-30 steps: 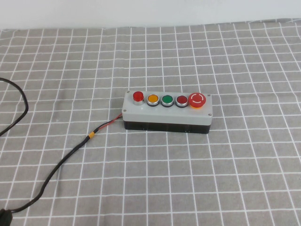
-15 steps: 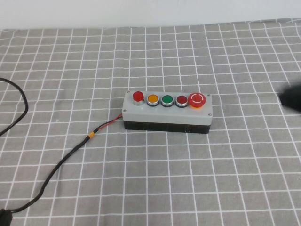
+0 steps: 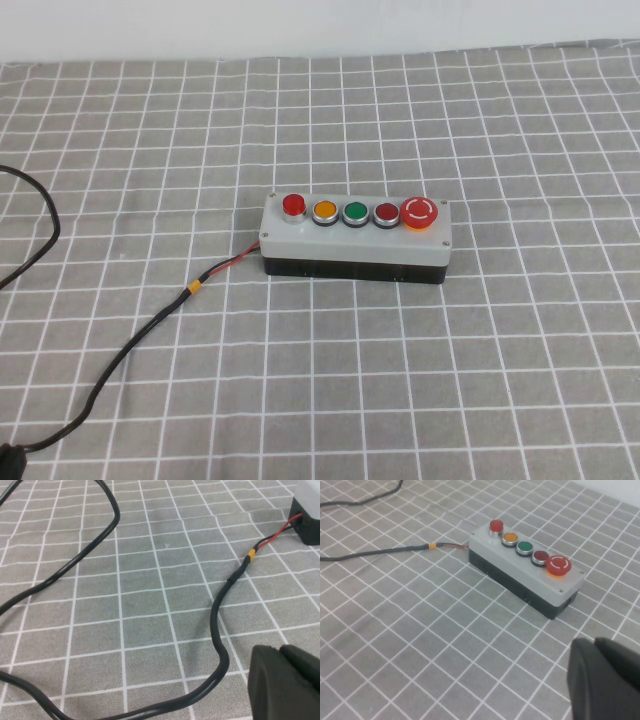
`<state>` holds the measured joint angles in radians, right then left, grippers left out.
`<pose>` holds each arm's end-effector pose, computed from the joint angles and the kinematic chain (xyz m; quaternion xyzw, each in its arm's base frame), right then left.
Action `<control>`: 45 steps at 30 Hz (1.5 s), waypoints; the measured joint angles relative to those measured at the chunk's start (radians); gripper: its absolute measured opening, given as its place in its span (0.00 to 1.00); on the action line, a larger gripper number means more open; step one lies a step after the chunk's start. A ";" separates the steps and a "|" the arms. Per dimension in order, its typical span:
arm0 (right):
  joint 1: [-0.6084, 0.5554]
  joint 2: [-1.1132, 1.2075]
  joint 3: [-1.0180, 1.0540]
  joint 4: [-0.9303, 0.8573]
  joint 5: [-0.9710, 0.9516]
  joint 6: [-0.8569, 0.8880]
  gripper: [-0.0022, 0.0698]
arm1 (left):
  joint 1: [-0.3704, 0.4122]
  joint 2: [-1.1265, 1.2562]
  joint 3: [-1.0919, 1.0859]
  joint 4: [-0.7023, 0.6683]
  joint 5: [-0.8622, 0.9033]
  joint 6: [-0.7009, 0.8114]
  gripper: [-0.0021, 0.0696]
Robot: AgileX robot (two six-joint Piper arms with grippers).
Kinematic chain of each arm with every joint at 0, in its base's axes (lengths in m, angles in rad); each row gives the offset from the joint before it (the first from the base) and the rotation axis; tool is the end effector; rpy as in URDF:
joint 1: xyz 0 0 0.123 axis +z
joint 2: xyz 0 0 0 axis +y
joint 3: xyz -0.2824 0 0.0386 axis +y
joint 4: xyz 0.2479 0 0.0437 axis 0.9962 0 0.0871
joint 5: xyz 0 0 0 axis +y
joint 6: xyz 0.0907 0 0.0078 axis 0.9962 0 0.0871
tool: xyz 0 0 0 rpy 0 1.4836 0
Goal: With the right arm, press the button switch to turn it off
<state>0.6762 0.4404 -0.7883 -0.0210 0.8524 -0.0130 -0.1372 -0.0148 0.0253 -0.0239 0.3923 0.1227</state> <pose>0.0495 0.0379 0.3669 -0.2846 0.7884 0.1677 0.5189 0.0513 -0.0079 0.1701 0.0987 0.8034 -0.0144 0.5871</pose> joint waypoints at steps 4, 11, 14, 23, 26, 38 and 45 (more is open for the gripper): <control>0.000 -0.007 0.000 0.004 0.006 0.000 0.01 | 0.000 0.000 0.000 0.000 0.000 0.000 0.02; 0.000 -0.009 0.006 0.002 0.004 0.000 0.01 | 0.000 0.000 0.000 0.000 0.000 0.000 0.02; -0.053 -0.053 0.036 -0.008 -0.068 0.000 0.01 | 0.000 0.000 0.000 0.000 0.000 0.000 0.02; -0.376 -0.277 0.307 0.001 -0.442 0.000 0.01 | 0.000 0.000 0.000 0.000 0.000 0.000 0.02; -0.441 -0.338 0.416 0.011 -0.483 0.000 0.01 | 0.000 0.000 0.000 0.000 0.000 0.000 0.02; -0.523 -0.449 0.744 0.041 -0.510 0.001 0.01 | 0.000 0.000 0.000 0.000 0.000 0.000 0.02; -0.553 -0.449 0.812 0.124 -0.510 0.002 0.01 | 0.000 0.000 0.000 0.000 0.000 0.000 0.02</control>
<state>0.1233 -0.0087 0.0235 0.1030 0.3420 -0.0105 -0.1372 -0.0148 0.0253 -0.0239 0.3923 0.1227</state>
